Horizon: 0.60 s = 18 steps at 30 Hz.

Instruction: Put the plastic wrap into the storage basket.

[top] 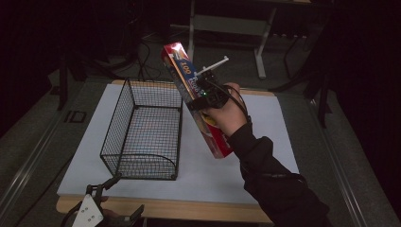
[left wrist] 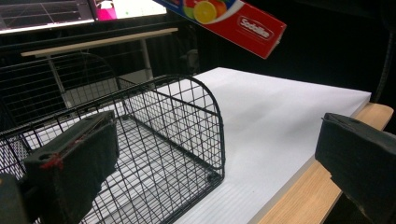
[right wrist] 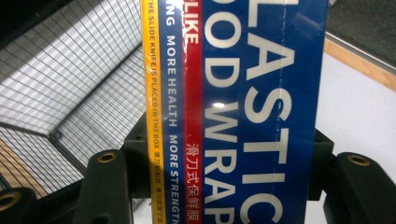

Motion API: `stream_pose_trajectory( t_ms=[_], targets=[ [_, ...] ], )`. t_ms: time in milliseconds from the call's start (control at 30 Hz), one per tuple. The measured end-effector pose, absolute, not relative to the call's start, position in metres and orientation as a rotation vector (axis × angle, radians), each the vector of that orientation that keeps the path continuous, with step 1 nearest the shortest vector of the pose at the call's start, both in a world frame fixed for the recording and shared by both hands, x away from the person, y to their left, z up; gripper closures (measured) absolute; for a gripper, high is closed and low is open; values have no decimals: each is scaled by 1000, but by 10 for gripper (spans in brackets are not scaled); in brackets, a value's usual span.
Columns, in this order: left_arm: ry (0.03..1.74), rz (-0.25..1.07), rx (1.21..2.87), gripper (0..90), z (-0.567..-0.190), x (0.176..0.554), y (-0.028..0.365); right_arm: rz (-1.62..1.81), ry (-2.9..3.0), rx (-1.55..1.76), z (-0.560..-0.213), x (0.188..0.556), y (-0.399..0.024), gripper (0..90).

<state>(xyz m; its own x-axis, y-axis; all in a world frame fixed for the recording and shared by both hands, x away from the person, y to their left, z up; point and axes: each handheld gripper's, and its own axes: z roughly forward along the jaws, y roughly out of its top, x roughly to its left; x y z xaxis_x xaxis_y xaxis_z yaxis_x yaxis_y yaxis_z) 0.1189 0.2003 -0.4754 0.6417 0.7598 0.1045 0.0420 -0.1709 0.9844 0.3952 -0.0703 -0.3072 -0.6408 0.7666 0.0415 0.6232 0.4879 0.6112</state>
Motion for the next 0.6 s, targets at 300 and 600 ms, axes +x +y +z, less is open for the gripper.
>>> stream_pose_trajectory(
  t_ms=[300,600],
  targets=[
    [668,724,1638,2,-475,119,201,929,2473,1200,-298,402,-39,398],
    [660,723,1634,2,-475,117,202,961,2466,1187,-298,406,-6,398]
  ],
)
